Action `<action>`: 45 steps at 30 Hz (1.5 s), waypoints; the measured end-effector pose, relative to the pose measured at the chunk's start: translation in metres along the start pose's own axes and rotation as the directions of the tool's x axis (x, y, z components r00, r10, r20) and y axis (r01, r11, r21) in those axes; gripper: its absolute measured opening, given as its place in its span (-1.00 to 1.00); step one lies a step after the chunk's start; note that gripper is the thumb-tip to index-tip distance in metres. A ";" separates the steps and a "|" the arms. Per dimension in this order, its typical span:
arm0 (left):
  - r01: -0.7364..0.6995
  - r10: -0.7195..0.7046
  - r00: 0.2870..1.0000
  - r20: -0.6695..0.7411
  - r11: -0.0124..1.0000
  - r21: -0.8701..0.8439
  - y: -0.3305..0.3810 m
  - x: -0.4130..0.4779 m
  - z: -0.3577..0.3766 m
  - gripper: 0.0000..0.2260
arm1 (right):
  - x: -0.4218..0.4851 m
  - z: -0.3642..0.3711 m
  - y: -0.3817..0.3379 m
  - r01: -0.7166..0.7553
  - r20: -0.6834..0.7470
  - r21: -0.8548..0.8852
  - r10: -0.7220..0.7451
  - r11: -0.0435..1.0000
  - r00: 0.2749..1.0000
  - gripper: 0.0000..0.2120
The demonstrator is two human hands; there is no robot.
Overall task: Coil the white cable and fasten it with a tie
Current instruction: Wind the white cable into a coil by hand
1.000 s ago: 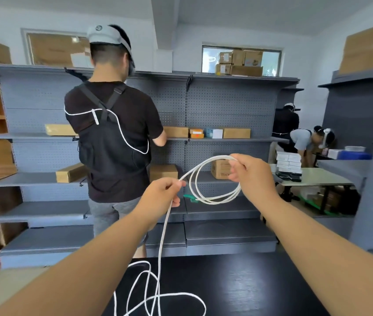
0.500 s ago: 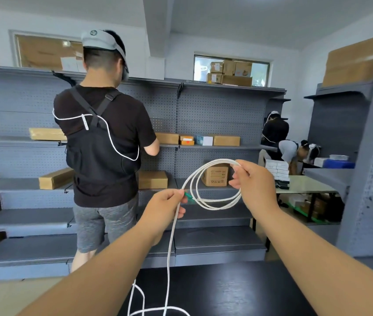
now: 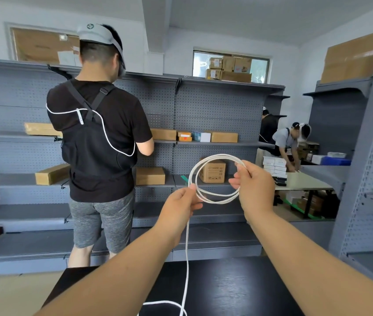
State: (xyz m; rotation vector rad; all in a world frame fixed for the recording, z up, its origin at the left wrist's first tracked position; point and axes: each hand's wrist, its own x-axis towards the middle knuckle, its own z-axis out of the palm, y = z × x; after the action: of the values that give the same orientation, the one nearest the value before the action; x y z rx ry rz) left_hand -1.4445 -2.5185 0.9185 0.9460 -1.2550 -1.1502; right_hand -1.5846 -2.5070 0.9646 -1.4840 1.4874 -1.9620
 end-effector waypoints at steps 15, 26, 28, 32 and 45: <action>-0.259 0.313 0.934 -0.169 0.924 0.280 0.024 0.002 -0.006 -0.79 | -0.022 0.020 0.024 -0.271 0.128 0.215 0.248 0.938 0.960 -0.83; -0.275 0.395 0.899 -0.189 0.845 0.459 0.034 0.000 -0.016 -0.75 | -0.035 0.030 0.010 -0.320 0.361 0.114 0.261 0.941 0.895 -0.80; -0.250 0.383 0.898 -0.214 0.848 0.467 0.034 0.001 -0.018 -0.74 | -0.033 0.031 0.007 -0.334 0.411 0.125 0.258 0.934 0.874 -0.77; -0.189 0.333 0.906 -0.263 0.872 0.452 0.035 0.005 -0.024 -0.75 | -0.032 0.032 0.002 -0.343 0.480 0.215 0.206 0.914 0.852 -0.75; -0.135 0.241 0.927 -0.286 0.929 0.345 0.026 0.009 -0.027 -0.75 | -0.030 0.045 0.001 -0.551 0.395 0.298 0.424 0.780 0.815 -0.74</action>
State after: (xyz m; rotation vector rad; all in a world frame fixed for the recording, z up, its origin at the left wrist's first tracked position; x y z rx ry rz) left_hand -1.4149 -2.5239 0.9430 1.1717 -1.2486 -0.6135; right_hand -1.5341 -2.5109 0.9450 -1.0213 1.1022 -1.5087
